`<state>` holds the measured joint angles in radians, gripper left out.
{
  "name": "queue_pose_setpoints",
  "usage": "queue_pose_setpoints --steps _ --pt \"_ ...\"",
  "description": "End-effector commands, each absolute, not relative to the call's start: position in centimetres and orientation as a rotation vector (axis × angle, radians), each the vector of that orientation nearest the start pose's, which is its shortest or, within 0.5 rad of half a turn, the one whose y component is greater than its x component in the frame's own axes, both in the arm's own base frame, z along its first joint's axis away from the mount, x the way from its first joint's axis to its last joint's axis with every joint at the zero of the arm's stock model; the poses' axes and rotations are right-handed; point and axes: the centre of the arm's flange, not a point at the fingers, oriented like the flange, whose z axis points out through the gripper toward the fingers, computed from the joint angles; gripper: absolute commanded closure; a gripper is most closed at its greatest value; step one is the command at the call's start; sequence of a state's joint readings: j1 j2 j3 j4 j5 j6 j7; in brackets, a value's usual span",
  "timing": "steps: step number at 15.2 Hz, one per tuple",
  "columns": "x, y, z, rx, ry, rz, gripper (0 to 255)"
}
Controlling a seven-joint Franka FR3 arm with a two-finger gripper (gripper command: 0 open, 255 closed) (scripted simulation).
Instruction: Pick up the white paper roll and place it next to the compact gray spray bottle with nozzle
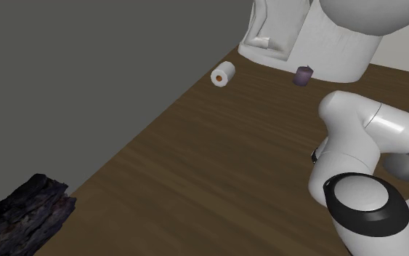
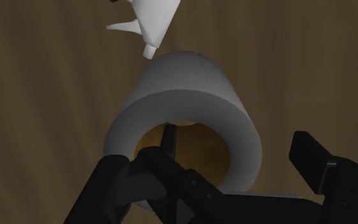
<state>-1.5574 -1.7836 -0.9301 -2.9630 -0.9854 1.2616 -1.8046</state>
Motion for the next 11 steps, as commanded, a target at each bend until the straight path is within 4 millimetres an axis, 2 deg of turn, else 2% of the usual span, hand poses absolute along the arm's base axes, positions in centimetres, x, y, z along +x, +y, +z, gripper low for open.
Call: queue_pose_setpoints --steps 1,3,7,11 --pt "-20.0 -10.7 37.2 -3.143 -0.144 0.026 0" --pt "-20.0 -10.7 37.2 -3.143 -0.144 0.026 0" --pt "-19.9 -10.7 42.2 -3.143 -0.144 0.026 0" --pt "-19.9 -10.7 42.2 -3.143 -0.144 0.026 0"
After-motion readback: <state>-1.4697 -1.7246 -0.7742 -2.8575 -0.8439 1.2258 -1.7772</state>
